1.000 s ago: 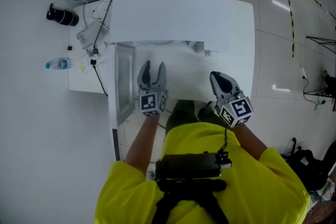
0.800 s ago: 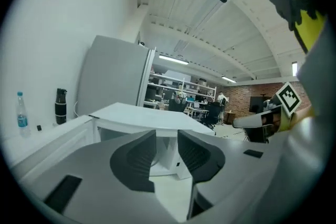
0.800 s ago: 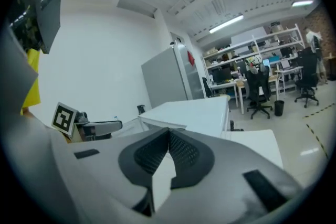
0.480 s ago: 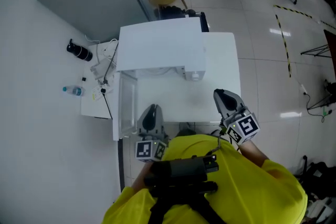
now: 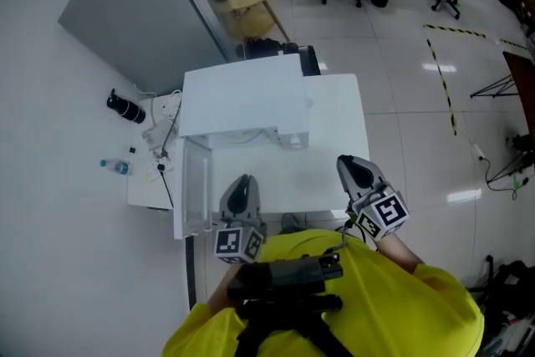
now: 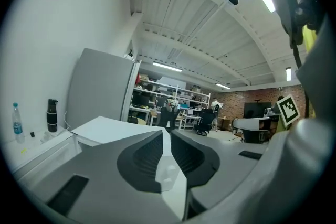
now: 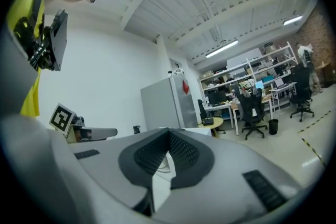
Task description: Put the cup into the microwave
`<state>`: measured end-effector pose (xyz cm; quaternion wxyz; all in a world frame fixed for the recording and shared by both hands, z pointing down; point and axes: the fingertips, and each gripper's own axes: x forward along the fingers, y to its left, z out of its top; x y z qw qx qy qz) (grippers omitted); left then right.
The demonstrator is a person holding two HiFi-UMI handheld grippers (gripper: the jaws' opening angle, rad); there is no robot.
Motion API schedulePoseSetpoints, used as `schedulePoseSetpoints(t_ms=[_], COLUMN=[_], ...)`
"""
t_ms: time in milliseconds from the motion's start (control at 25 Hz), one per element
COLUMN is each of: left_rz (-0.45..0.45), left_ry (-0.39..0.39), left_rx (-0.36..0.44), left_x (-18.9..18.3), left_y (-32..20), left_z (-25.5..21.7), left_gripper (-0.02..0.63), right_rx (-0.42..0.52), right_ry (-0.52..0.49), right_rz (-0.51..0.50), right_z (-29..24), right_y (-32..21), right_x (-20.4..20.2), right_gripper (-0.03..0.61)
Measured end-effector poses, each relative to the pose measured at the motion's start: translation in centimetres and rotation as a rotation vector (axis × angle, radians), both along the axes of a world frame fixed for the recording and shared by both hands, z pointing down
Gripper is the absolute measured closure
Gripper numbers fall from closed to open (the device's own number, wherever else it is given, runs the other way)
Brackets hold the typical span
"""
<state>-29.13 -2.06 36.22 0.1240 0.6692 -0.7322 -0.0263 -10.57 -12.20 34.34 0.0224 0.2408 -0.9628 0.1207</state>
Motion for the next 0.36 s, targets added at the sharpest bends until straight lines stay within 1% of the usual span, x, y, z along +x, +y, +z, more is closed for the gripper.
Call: schedulePoseSetpoints(t_ms=[80,200,360], left_rz=[0.006,0.01,0.019], left_ry=[0.002,-0.002,0.012], left_rx=[-0.005,-0.011,0.002], left_x=[0.67,1.16,1.3], left_y=[-0.14,-0.2,-0.39], left_z=[0.17,0.2,-0.06], left_gripper=[0.589,0.589,0.589], right_rx=[-0.003,-0.007,0.0], right_ry=[-0.005,-0.007,-0.003], right_rz=[0.0,-0.005,-0.013], right_z=[0.04,0.1,0.03], right_y=[0.08,0.3,0.39], right_x=[0.2,0.23,0.16], right_gripper=[0.577,0.577,0.577])
